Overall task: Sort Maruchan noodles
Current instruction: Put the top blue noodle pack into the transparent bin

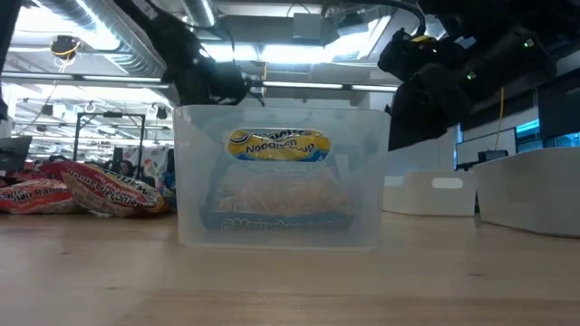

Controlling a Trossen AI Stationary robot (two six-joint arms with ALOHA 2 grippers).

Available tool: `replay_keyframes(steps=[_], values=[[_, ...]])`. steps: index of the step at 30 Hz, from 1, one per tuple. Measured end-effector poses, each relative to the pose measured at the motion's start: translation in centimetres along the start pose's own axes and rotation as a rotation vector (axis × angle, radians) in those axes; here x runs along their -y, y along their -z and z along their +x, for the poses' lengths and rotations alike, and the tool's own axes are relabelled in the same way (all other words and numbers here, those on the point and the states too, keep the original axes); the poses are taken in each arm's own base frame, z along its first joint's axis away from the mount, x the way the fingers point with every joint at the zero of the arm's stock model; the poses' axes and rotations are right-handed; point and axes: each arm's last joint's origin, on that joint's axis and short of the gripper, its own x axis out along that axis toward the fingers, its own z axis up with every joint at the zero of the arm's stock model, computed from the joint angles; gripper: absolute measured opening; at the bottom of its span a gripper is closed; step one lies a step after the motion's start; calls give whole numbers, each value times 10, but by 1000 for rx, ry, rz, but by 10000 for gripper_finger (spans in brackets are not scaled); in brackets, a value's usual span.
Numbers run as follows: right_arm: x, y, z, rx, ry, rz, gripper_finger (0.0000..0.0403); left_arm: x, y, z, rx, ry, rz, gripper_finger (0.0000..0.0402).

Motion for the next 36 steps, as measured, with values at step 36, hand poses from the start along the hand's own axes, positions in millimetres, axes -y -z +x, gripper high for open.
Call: replay_keyframes(steps=[36], values=[[-3,6,10,7,-1,5,193,17,3,23,-74,111,56,179]])
